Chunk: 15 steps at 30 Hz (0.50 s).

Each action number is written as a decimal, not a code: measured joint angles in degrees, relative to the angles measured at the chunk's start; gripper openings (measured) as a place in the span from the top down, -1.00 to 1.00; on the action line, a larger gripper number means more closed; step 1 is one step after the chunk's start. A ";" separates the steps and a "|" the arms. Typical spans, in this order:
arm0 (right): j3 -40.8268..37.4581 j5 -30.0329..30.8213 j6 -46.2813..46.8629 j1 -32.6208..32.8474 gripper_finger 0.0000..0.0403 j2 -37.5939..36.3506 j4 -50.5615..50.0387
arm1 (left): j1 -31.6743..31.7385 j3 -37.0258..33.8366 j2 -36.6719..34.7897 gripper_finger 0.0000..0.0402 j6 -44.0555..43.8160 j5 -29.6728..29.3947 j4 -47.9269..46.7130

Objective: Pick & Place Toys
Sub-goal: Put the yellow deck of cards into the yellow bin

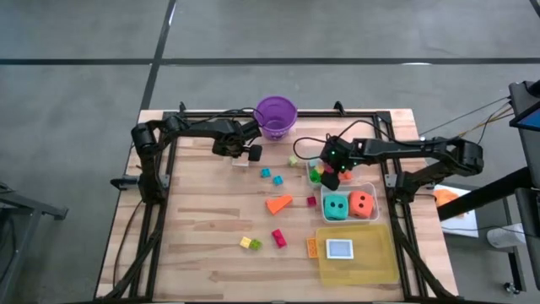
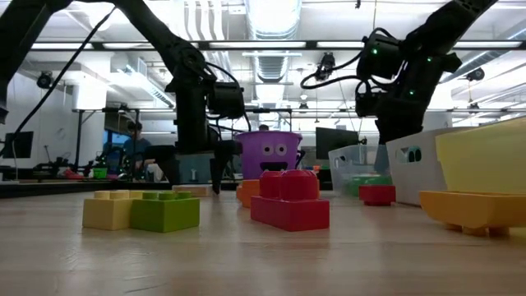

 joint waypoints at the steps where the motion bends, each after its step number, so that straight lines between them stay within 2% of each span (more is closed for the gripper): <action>1: 0.26 0.00 0.25 0.00 -0.54 -0.07 -0.06 | 0.00 0.00 0.00 -0.94 0.00 -0.01 -0.04; 5: 1.88 0.04 2.35 0.00 -0.54 -0.24 0.03 | 0.00 0.00 0.01 -0.80 0.04 -0.06 -0.45; 10: 4.06 0.04 2.57 0.00 -0.54 -0.29 0.03 | -0.03 0.00 0.02 -0.46 1.49 -0.01 -1.04; 15: 5.92 0.04 2.57 0.00 -0.54 -0.31 -0.15 | -0.26 0.02 0.00 -0.43 2.71 0.02 -1.05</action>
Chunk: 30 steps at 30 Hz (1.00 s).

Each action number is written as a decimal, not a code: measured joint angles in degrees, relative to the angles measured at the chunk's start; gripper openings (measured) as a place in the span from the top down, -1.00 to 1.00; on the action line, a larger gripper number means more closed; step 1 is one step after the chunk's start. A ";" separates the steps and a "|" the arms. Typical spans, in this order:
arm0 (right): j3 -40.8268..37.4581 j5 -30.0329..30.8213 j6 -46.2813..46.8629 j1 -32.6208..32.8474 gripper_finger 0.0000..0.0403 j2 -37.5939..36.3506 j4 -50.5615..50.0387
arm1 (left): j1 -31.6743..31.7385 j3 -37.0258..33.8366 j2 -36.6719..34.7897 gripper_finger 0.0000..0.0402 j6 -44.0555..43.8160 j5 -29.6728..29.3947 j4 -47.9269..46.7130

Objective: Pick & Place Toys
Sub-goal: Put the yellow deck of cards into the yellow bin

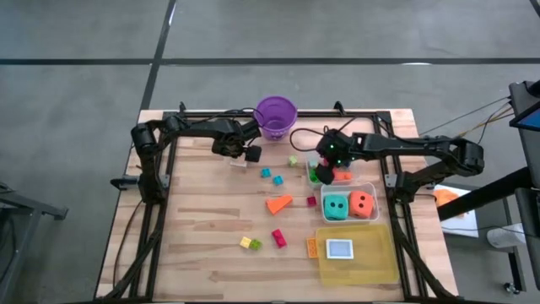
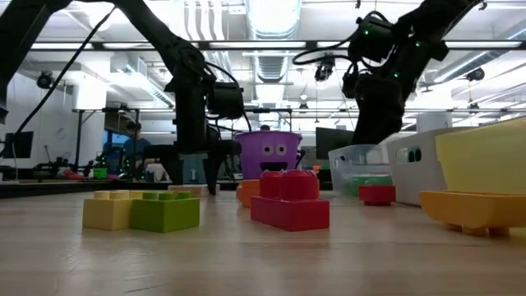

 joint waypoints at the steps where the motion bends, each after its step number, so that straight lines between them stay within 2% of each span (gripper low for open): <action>1: 0.28 -0.02 0.00 0.00 -0.54 -0.04 -0.12 | -0.02 0.00 0.00 -0.43 0.06 -0.02 -0.02; 10: 1.00 -0.66 2.88 0.02 -0.54 -3.29 -1.19 | -0.55 -0.31 -1.91 -0.43 0.91 0.90 -1.09; 15: 1.00 -3.90 6.48 0.02 -0.54 -7.79 -1.26 | -0.72 -0.22 -5.90 -0.43 4.38 3.14 -0.65; 17: 1.00 -5.83 5.96 0.28 -0.54 -10.04 -1.10 | -0.97 -0.22 -7.41 -0.43 5.72 6.80 0.01; 22: 1.00 -9.30 -3.98 3.21 -0.54 -15.83 0.15 | -2.73 -0.20 -12.43 -0.43 8.62 23.06 7.89; 27: 0.98 -9.11 -9.94 7.58 -0.54 -20.75 5.24 | -7.70 -0.13 -17.04 -0.43 2.98 35.38 22.12; 30: 0.99 -9.12 -12.20 10.14 -0.54 -22.54 10.28 | -11.76 -0.13 -18.36 -0.43 -3.42 37.82 32.91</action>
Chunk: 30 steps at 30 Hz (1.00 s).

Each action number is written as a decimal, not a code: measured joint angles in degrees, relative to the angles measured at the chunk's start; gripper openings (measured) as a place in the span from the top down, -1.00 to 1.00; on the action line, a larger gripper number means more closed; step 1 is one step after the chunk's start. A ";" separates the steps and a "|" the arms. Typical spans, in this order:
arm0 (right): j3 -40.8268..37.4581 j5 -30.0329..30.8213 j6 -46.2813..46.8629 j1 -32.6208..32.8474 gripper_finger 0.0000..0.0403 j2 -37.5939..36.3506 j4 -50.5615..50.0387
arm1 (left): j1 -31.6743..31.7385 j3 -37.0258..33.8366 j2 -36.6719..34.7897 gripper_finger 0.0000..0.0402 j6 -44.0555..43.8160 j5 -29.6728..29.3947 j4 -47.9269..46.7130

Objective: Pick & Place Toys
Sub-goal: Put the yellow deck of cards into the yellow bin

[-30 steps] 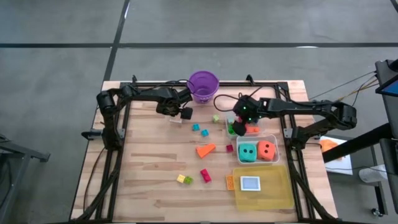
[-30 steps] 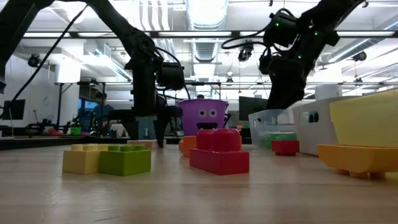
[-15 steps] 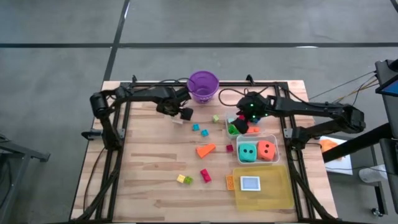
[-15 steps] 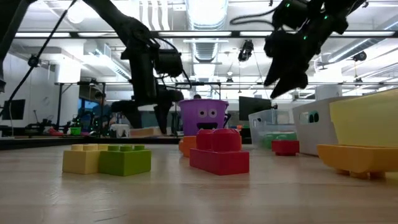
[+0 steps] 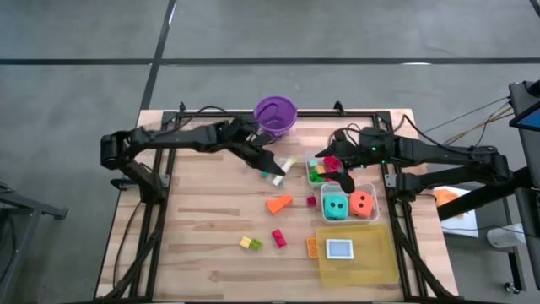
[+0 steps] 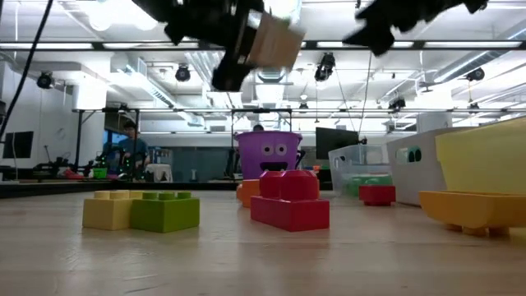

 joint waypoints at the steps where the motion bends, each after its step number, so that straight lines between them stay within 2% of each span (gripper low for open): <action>1: 0.21 0.01 -0.73 0.84 -0.54 -0.27 1.32 | -1.38 0.00 -0.23 -0.43 -1.99 0.17 3.51; 5: 3.53 1.53 -1.90 4.25 -0.54 0.53 4.29 | -5.28 0.09 -0.30 -0.43 -9.19 0.63 14.00; 7: 5.84 3.43 -2.44 5.83 -0.54 1.68 4.02 | -6.44 0.09 -0.25 -0.43 -10.99 0.55 16.22; 10: 9.61 3.23 -4.54 7.53 -0.54 3.72 3.77 | -7.48 0.13 -0.24 -0.43 -11.89 -0.01 16.86; 19: 18.69 -6.19 -6.08 8.52 -0.54 11.49 1.12 | -9.64 2.69 -0.24 -0.43 -13.32 -0.07 20.75; 27: 23.73 -8.30 -8.46 9.79 -0.54 14.78 1.32 | -10.43 7.14 -0.30 -0.43 -11.58 0.54 20.96; 30: 24.65 -9.29 -8.47 9.83 -0.47 15.36 1.76 | -10.43 7.98 -0.30 -0.43 -11.38 0.58 20.97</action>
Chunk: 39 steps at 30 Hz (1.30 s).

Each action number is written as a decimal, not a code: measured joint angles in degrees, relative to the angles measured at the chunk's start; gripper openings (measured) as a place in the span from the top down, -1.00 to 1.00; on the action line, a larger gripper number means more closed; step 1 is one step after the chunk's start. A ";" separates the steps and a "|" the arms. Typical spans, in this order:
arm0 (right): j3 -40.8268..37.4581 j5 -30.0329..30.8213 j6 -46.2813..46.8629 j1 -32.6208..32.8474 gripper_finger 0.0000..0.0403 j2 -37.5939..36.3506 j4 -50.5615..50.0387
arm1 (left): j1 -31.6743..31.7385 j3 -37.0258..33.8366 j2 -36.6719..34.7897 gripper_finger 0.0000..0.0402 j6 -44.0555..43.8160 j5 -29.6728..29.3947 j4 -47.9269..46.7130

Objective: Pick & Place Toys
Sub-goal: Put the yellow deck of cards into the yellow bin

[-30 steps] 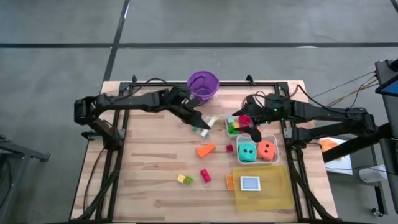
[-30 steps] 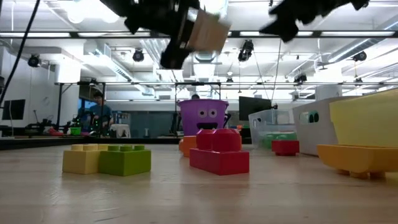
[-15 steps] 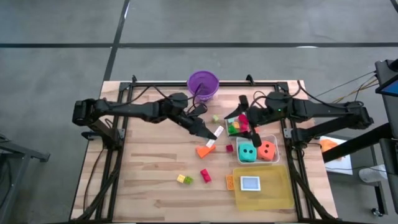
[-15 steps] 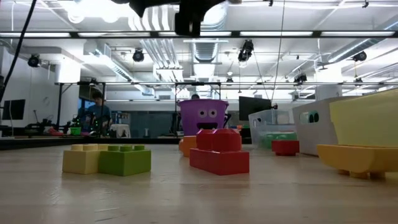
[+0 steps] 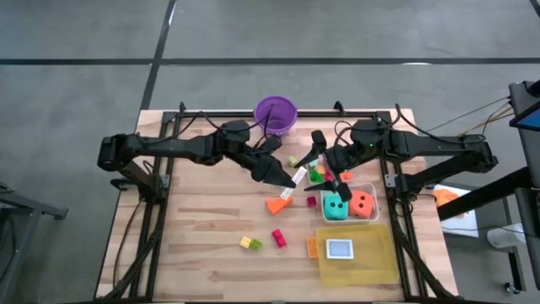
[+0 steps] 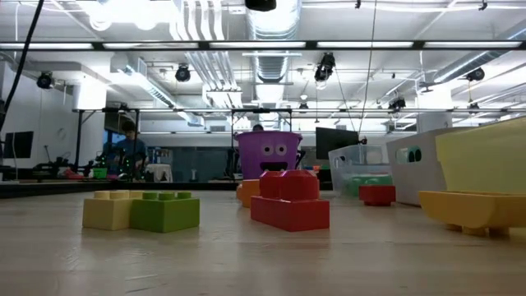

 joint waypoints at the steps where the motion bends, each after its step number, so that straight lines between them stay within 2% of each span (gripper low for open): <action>1: 0.21 0.06 -0.02 0.00 -0.42 0.09 -0.02 | 0.00 0.03 0.00 -0.43 0.04 0.05 -0.02; 8: 0.85 0.07 -0.19 0.00 0.02 0.17 0.29 | 0.00 0.00 0.00 -0.43 0.17 -0.03 0.04; 14: 0.85 -0.14 -0.87 0.12 0.27 0.59 0.94 | -0.02 -0.11 0.00 -0.43 -0.02 -0.17 1.06; 20: 1.18 -5.69 -1.96 0.20 0.47 1.95 3.69 | -0.13 -0.11 -0.04 -0.43 -0.05 0.50 1.77; 25: 1.29 -7.74 -3.16 0.22 0.67 2.13 3.77 | -0.42 -0.11 -0.09 -0.43 -0.26 0.70 2.10; 39: 1.29 -9.09 -2.69 0.23 0.69 2.27 3.88 | -0.50 -0.13 -0.07 -0.43 -0.09 0.42 2.66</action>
